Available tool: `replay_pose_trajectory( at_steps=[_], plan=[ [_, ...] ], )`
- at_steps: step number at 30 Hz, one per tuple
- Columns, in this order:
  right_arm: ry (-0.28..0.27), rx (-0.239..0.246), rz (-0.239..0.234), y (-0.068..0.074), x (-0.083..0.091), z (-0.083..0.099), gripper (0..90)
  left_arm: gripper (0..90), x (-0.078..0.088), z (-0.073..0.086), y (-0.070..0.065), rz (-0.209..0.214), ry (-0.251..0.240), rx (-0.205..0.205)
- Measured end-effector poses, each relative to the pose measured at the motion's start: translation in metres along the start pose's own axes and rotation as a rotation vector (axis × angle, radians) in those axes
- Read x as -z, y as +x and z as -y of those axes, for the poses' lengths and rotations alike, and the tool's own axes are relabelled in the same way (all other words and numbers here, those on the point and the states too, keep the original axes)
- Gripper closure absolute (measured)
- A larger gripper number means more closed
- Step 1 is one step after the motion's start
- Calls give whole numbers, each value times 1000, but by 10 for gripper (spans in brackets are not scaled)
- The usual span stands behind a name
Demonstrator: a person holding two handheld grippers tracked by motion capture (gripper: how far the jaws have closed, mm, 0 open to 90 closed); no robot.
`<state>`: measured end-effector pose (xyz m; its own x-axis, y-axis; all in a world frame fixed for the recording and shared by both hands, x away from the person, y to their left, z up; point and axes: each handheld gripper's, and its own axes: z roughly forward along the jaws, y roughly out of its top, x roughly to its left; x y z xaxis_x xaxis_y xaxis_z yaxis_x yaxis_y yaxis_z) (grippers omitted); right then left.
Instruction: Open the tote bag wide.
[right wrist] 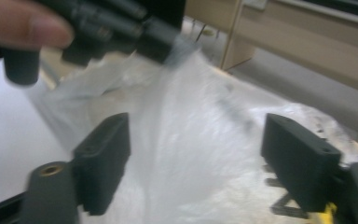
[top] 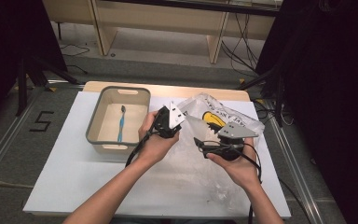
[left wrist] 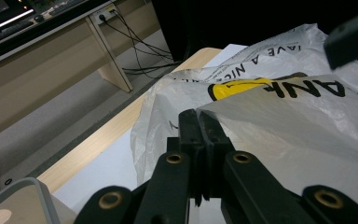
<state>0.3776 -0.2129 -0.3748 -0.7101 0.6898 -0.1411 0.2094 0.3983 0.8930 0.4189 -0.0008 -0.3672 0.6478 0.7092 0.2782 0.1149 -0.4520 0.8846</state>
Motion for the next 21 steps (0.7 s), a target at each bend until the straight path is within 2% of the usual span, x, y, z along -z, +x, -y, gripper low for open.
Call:
replay_pose_trajectory(
  at_steps=[2, 4, 7, 9, 10, 12, 14, 15, 16, 17, 21],
  plan=[
    [33, 34, -21, 4, -6, 1, 175, 892, 1, -1, 0, 1, 0, -5],
    [60, 64, -13, 8, -12, 3, 171, 891, 1, -1, -1, 7, -5, 0],
    [107, 116, 48, 12, -23, 7, 166, 891, 2, -2, -2, 10, -13, -4],
    [141, 161, 115, 14, -29, 9, 180, 892, 3, -2, -2, 13, -16, -5],
    [154, 185, 148, 14, -31, 10, 224, 891, 3, -2, -2, 15, -16, -8],
    [156, 204, 203, 14, -32, 11, 383, 891, 3, -2, -3, 17, -14, -10],
    [125, 174, 211, 12, -28, 9, 623, 890, 3, -2, -3, 20, -11, -15],
    [99, 137, 203, 10, -22, 7, 758, 889, 3, -2, -2, 21, -12, -14],
    [99, 137, 203, 10, -22, 7, 758, 889, 3, -2, -2, 21, -12, -14],
    [75, 115, 202, 8, -17, 6, 847, 874, 3, -2, -2, 24, -11, -13],
    [50, 84, 209, 5, -12, 6, 900, 826, 5, -1, -6, 45, 2, -8]
  ],
)
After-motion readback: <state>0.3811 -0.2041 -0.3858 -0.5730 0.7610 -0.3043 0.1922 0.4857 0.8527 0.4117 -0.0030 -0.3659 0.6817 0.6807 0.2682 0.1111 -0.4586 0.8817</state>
